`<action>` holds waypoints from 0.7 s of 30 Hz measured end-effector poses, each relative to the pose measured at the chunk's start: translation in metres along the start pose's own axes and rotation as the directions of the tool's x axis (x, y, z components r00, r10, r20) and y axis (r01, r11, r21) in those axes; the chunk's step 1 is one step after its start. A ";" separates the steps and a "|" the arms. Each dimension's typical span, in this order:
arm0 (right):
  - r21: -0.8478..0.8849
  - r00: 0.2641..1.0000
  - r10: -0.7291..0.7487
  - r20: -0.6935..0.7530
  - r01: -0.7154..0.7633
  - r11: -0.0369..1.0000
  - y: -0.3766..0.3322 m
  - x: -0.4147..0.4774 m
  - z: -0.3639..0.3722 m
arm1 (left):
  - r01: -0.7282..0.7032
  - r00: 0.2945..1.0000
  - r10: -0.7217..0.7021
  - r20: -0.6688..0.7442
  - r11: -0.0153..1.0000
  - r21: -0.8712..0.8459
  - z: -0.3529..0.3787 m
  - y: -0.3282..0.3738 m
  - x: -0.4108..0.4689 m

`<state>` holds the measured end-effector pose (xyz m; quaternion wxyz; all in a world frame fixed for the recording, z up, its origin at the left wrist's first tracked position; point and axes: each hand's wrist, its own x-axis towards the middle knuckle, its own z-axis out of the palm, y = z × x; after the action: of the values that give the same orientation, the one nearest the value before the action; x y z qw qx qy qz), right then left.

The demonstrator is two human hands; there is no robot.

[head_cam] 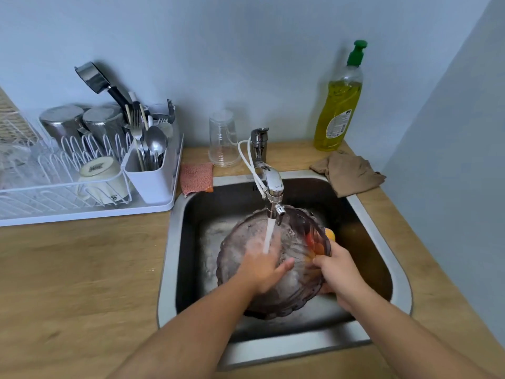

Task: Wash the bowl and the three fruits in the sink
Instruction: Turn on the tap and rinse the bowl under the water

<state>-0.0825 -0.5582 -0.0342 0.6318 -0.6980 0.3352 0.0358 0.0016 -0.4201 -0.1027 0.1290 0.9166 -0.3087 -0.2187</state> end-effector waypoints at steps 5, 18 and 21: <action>0.080 0.994 -0.020 -0.110 0.029 0.996 -0.002 0.011 -0.009 | -0.200 0.966 0.215 0.145 0.973 -0.113 0.000 0.034 0.004; 0.045 0.982 -0.030 -0.185 0.039 0.998 -0.018 0.036 -0.025 | -0.230 0.966 0.241 -0.091 0.966 0.118 -0.019 -0.044 -0.019; 0.145 0.980 0.013 -0.196 0.016 0.989 -0.016 0.036 -0.012 | -0.268 0.954 0.275 -0.120 0.961 0.067 -0.015 -0.003 -0.018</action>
<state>-0.0505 -0.5847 -0.0350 0.6449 -0.6503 0.3972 -0.0583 -0.0025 -0.4056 -0.0849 0.1545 0.8806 -0.4282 -0.1318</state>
